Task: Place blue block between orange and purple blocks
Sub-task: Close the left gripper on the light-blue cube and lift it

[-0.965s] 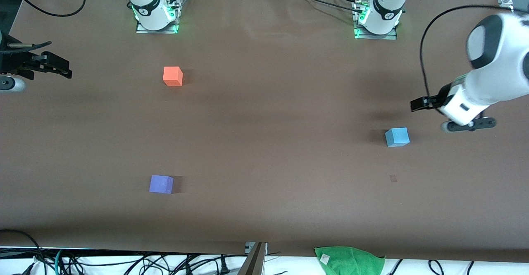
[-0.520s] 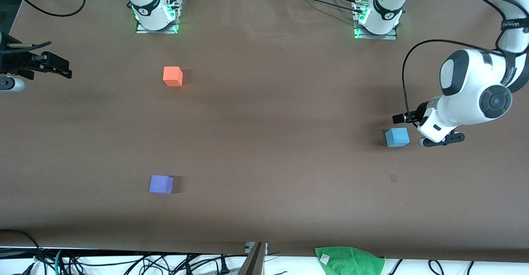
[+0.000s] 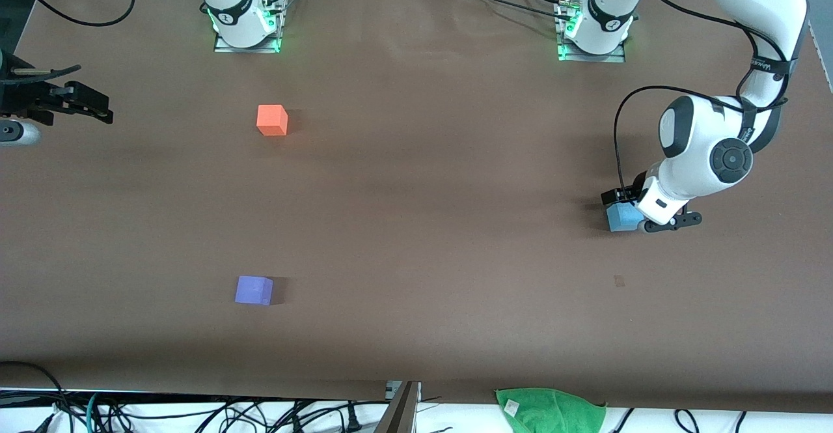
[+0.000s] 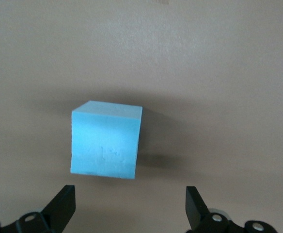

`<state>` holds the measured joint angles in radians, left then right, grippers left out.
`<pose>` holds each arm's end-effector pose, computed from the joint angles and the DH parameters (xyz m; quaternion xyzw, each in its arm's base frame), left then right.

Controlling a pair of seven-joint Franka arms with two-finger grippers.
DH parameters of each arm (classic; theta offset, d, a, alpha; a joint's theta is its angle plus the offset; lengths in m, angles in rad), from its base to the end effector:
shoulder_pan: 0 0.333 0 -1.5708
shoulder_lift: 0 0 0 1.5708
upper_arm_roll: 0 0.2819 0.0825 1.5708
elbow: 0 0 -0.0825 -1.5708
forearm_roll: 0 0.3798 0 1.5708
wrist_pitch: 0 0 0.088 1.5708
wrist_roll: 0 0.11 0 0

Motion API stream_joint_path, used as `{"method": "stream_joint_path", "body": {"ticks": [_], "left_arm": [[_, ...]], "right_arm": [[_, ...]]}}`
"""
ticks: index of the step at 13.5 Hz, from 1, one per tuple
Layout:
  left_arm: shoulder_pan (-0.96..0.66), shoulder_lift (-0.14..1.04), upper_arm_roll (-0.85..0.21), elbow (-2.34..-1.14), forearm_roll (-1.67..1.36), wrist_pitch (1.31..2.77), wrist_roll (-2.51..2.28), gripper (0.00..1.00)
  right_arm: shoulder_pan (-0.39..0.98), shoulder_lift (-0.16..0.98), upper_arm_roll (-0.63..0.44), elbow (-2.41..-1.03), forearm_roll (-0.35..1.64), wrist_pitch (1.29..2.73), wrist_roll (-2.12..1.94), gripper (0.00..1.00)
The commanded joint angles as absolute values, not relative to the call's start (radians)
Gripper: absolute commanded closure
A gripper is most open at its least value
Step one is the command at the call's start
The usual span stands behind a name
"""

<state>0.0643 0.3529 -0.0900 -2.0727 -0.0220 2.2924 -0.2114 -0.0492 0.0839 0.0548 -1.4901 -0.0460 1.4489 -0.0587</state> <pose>0.5589 -0.0154 0.2167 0.9923 0.1020 -0.0682 0.0155 0.5595 -0.0036 0.5683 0.9974 0.0308 -0.0630 0.0190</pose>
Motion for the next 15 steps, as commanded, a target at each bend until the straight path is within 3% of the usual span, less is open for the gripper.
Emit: {"method": "stream_joint_path", "body": {"ticks": [1,7,9,12,13,15], "left_arm": [[0.098,0.385,-0.089,-2.068,-0.025,2.348,-0.155,0.00],[0.103,0.448,-0.086,-2.051,-0.025,2.420,-0.124,0.00],[0.103,0.474,-0.087,-2.049,-0.025,2.463,-0.121,0.05],[0.121,0.489,-0.087,-2.046,-0.025,2.493,-0.084,0.30],[0.121,0.489,-0.087,-2.046,-0.025,2.493,-0.084,0.44],[0.120,0.486,-0.089,-2.046,-0.026,2.490,-0.095,0.80]], "right_arm": [[-0.055,0.092,0.055,-1.468,-0.035,1.443,-0.077,0.00],[-0.055,0.092,0.055,-1.468,-0.035,1.443,-0.075,0.00],[-0.057,0.092,0.055,-1.468,-0.035,1.443,-0.075,0.00],[-0.055,0.092,0.055,-1.468,-0.035,1.443,-0.075,0.00],[-0.057,0.092,0.055,-1.468,-0.035,1.443,-0.075,0.00],[-0.057,0.092,0.055,-1.468,-0.034,1.443,-0.075,0.00]]}}
